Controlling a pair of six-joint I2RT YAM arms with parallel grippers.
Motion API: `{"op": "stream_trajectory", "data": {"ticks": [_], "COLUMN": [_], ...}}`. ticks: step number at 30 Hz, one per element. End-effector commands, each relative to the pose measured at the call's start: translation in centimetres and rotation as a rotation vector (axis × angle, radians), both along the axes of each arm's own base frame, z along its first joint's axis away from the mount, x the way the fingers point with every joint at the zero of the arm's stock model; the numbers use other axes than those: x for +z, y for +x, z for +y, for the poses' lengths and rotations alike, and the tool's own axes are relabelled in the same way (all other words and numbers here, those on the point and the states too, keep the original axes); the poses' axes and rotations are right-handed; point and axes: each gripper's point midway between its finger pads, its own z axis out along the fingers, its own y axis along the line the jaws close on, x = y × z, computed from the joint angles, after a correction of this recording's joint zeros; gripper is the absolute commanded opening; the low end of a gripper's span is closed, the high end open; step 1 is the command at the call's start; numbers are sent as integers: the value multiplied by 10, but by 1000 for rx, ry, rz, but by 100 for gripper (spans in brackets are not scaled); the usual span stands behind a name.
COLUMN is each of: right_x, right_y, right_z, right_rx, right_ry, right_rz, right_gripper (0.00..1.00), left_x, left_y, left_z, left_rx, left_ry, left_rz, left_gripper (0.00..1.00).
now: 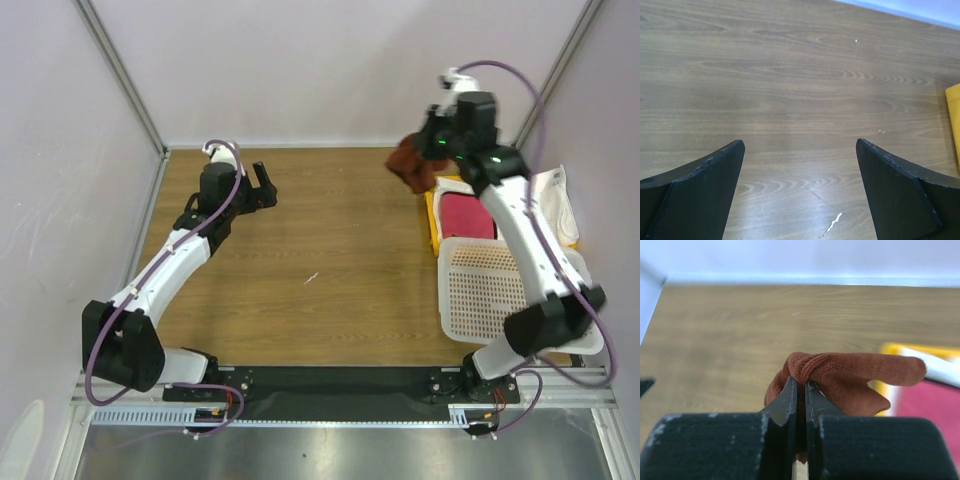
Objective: Fold and stack the towels
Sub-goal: Grab crumpled towel, then move the towel to the center of the board
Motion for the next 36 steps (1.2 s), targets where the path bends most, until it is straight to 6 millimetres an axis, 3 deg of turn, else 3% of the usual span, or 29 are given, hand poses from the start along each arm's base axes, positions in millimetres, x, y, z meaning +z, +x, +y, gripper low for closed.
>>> {"op": "stream_trajectory", "data": {"ticks": [1, 2, 3, 4, 5, 6, 7, 9, 10, 13, 15, 18, 19, 23, 26, 27, 28, 30, 32, 33, 36], "right_x": [0, 13, 11, -18, -1, -5, -30, -29, -49, -70, -95, -144, -169, -227, -240, -255, -249, -262, -256, -258, -239], "right_y": [21, 26, 30, 44, 41, 41, 51, 47, 49, 42, 36, 20, 9, -18, -33, -43, -49, -62, -65, -65, -47], "right_z": [89, 106, 121, 144, 167, 183, 202, 232, 246, 274, 290, 302, 305, 294, 275, 266, 260, 244, 230, 218, 195], "right_rx": [290, 336, 375, 421, 480, 519, 562, 645, 692, 785, 837, 900, 926, 908, 867, 864, 865, 846, 803, 767, 659], "right_ry": [-52, -48, -50, -62, -63, -65, -66, -60, -49, -25, -18, -37, -65, -166, -201, -213, -217, -240, -251, -238, -160], "right_rz": [-62, -89, -86, -29, -71, -68, -25, -45, -11, 11, 46, 139, 183, 342, 415, 462, 459, 517, 534, 559, 548], "right_gripper": [0, 0, 0, 0, 0, 0, 0, 0, 0, 0, 0, 0, 0, 0, 0, 21, 36, 60, 69, 78, 90], "left_x": [36, 37, 39, 39, 38, 34, 31, 20, 14, -1, -12, -22, -25, -36, -45, -51, -52, -57, -55, -57, -61], "left_y": [20, 21, 22, 22, 22, 20, 20, 16, 16, 10, 4, 0, -2, -4, -2, -3, -3, 0, 3, 4, 12], "left_z": [7, 8, 9, 11, 13, 15, 19, 26, 33, 51, 61, 74, 76, 79, 73, 69, 64, 56, 47, 42, 34], "left_rx": [27, 33, 34, 27, 35, 37, 45, 69, 93, 163, 200, 230, 235, 242, 225, 208, 185, 140, 80, 64, 53], "left_ry": [-5, -19, -31, -50, -68, -77, -82, -88, -88, -101, -105, -102, -99, -93, -118, -132, -146, -157, -163, -156, -120], "left_rz": [-100, -101, -102, -99, -94, -84, -76, -29, -5, 76, 115, 139, 149, 176, 191, 204, 208, 200, 182, 182, 195], "left_gripper": [100, 100, 100, 100, 100, 100, 100, 100, 100, 100, 100, 100, 100, 100, 100, 100, 100, 100, 100, 100, 100]}}
